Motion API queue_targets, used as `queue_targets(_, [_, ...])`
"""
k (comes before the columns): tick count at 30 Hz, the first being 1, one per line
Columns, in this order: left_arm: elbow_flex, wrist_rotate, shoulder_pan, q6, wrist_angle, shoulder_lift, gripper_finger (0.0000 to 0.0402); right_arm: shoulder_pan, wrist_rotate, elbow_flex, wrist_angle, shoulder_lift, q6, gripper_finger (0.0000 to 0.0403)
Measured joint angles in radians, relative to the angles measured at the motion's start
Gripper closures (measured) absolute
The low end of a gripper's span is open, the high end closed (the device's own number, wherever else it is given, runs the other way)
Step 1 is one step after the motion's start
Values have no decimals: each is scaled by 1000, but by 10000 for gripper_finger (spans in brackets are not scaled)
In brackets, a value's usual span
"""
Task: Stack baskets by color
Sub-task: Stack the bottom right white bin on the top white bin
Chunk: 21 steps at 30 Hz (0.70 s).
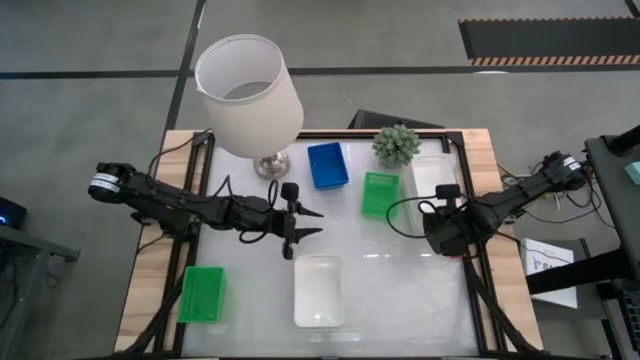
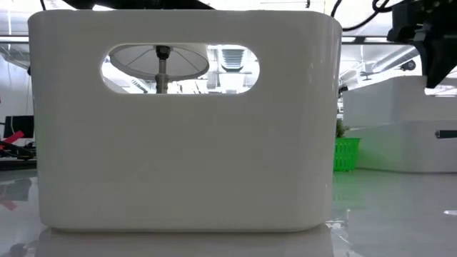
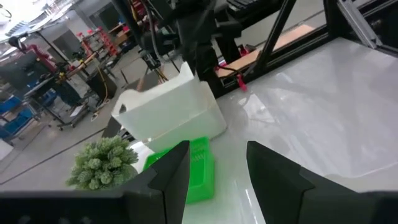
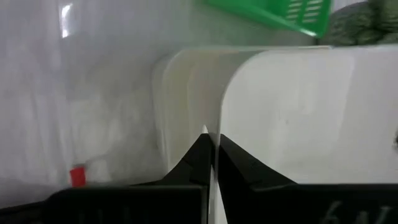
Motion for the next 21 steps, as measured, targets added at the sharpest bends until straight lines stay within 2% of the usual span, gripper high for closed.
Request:
queue_targets(6, [0,0,0,0,0,0,258,-3,-62,-6,8,26,-9,394])
queue_targets(14, [0,0,0,-1,0,0,258,-3,-60,-4,25,49,-21,392])
queue_targets(21, [0,0,0,-1,0,0,258,-4,-59,-2,40,48,46,347])
